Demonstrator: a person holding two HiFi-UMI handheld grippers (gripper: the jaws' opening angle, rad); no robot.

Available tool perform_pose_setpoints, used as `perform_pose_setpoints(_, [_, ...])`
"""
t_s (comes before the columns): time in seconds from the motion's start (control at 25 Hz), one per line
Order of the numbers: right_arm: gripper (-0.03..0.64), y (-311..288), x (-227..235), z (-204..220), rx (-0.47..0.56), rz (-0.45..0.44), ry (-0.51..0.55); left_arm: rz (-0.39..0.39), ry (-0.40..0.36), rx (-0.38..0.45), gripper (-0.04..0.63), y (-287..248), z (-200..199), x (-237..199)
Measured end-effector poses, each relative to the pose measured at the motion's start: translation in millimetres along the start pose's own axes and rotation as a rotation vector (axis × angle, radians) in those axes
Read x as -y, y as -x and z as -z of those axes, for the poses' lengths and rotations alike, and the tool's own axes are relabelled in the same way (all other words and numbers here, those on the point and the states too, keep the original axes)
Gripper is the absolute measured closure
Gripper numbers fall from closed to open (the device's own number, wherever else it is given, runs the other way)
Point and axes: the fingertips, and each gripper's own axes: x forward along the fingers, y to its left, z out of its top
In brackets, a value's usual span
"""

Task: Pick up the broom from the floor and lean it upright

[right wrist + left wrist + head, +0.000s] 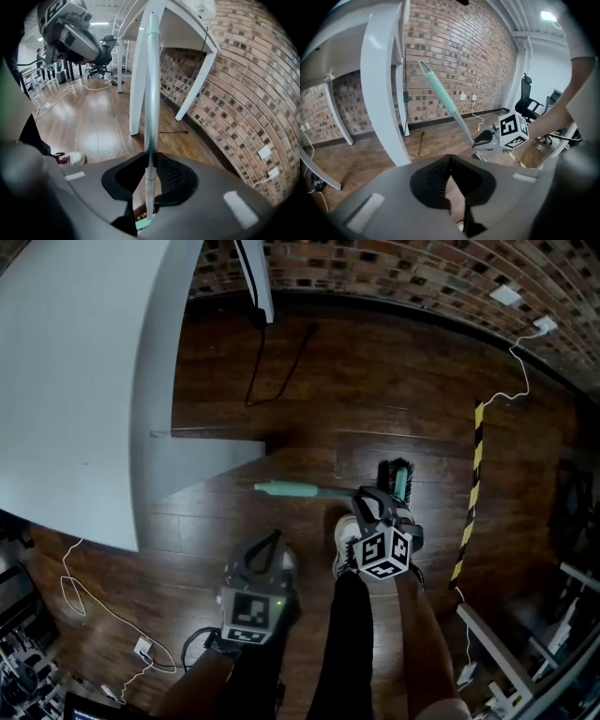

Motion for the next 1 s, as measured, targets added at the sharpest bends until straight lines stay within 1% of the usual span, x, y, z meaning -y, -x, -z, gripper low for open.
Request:
perform_pose_setpoints(0.12, [0.526, 4, 26, -21, 0.050, 0.008, -0.012, -0.032, -0.008, 0.015, 0.594, 3, -16, -7])
perform_pose_setpoints(0.32, [0.525, 12, 65, -68, 0.133, 0.021, -0.039, -0.077, 0.048, 0.020, 0.594, 16, -40, -17])
perform_pose_setpoints(0.48, [0.525, -4, 94, -118, 0.196, 0.028, -0.023, -0.124, 0.085, 0.027, 0.594, 17, -52, -33])
perform_pose_setpoints(0.68, [0.525, -27, 124, -165, 0.237, 0.022, -0.030, -0.174, 0.136, 0.034, 0.594, 16, -65, -41])
perform_pose_setpoints(0.84, [0.525, -48, 142, -199, 0.266, 0.008, -0.034, -0.205, 0.158, 0.034, 0.594, 14, -74, -51])
perform_pose_setpoints(1.0, [0.525, -58, 146, -225, 0.293, -0.021, -0.021, -0.244, 0.209, 0.037, 0.594, 15, -79, -62])
